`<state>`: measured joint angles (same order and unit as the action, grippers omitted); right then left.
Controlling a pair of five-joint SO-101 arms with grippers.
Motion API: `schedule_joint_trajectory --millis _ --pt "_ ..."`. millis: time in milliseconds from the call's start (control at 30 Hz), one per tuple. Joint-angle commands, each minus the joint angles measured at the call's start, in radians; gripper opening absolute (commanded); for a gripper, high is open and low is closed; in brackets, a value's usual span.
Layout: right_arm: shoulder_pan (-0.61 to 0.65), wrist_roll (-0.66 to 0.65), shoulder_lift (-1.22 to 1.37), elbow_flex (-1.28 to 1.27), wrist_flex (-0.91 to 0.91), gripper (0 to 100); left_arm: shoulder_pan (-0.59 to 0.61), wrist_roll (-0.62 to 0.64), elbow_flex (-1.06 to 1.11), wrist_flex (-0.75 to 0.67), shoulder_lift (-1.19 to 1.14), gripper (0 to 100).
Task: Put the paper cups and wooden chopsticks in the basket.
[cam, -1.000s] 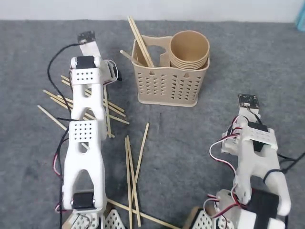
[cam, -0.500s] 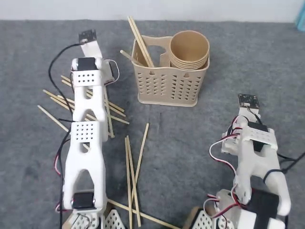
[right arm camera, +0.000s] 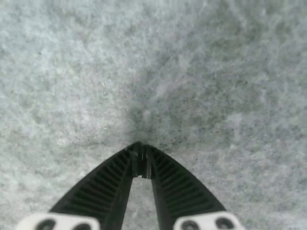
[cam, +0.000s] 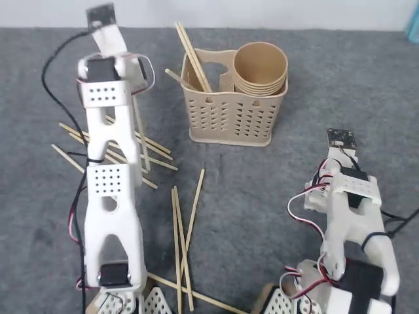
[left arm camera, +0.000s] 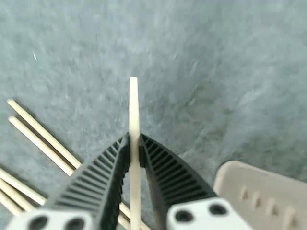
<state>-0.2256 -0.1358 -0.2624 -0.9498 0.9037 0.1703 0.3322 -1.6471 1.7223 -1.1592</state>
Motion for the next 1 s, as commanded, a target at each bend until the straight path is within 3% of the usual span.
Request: schedule_joint_trajectory --millis 0,433,667,967 --pt "0.004 -0.014 -0.036 0.003 -0.016 1.6 0.008 0.014 0.031 0.041 0.17 1" --pt "0.004 -0.014 -0.036 0.003 -0.016 1.6 -0.02 0.011 0.702 0.028 0.819 1" --pt "0.004 -0.012 -0.036 0.003 -0.016 1.6 -0.06 0.012 0.769 -0.069 1.033 1" --pt "0.002 -0.012 -0.036 0.003 -0.016 1.6 -0.075 0.012 0.765 -0.106 1.129 1"
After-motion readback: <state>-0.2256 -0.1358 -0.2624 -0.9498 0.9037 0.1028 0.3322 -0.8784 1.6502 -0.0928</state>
